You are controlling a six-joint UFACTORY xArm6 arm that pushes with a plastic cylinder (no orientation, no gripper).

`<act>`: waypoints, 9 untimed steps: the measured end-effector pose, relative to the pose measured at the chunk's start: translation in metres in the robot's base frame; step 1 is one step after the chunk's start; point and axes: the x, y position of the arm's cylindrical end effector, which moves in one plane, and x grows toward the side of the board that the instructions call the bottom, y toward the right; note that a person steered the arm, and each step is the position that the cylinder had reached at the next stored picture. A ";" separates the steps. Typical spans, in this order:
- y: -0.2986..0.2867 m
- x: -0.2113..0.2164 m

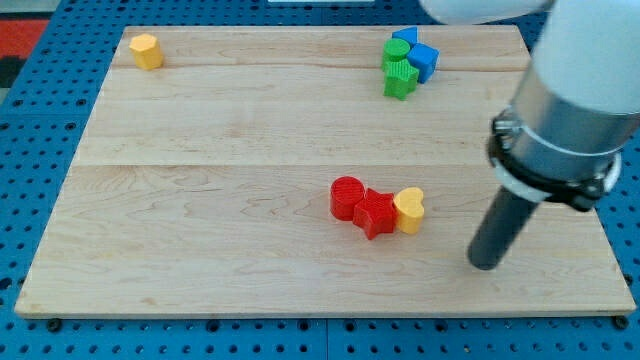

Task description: Move the yellow heart to the bottom of the yellow hexagon

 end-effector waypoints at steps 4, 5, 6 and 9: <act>-0.073 -0.062; -0.087 -0.051; -0.146 -0.053; -0.196 -0.055</act>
